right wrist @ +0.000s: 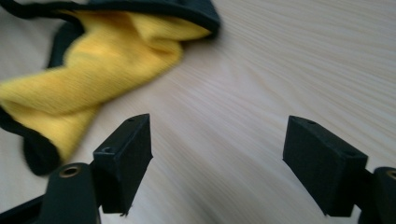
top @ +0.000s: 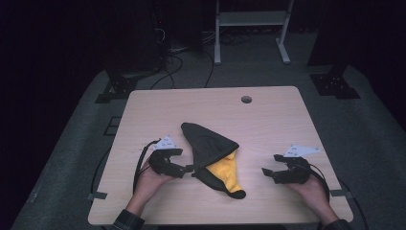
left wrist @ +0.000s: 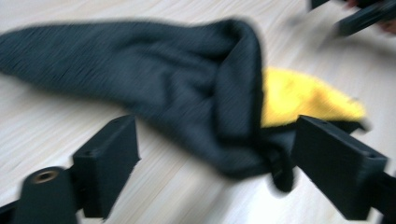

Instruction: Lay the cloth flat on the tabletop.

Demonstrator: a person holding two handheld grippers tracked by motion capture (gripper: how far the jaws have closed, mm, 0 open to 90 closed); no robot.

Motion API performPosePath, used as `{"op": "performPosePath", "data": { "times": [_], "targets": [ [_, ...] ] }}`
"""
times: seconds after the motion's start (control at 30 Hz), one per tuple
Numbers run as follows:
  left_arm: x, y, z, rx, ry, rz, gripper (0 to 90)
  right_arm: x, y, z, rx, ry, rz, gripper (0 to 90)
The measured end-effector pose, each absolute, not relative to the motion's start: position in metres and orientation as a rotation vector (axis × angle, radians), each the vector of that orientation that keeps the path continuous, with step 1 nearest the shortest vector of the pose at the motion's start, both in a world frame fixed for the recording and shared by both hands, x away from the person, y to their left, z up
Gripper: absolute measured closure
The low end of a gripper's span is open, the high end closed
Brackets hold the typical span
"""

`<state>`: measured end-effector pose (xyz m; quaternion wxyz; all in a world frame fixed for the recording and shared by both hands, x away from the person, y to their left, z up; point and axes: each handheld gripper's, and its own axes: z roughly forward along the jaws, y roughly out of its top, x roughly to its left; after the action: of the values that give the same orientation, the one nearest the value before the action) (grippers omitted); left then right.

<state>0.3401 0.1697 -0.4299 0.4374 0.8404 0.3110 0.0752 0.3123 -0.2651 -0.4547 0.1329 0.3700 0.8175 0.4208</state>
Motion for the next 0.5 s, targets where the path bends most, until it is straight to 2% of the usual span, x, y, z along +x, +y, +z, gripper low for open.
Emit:
{"op": "performPosePath", "data": {
  "times": [0.2, 0.23, 0.5],
  "targets": [
    [0.338, 0.186, -0.439, 2.102, 0.827, 0.225, 4.4, 0.314, -0.229, -0.449, 0.977, 2.456, 1.261, 25.4],
    [0.337, 0.191, -0.441, 2.103, 0.849, 0.237, 2.9, 0.315, -0.211, -0.446, 0.928, 2.49, 1.283, 25.9],
    [0.339, 0.201, -0.452, 2.129, 0.887, 0.281, 1.2, 0.319, -0.161, -0.435, 0.809, 2.557, 1.395, 28.1]
  ]
}}
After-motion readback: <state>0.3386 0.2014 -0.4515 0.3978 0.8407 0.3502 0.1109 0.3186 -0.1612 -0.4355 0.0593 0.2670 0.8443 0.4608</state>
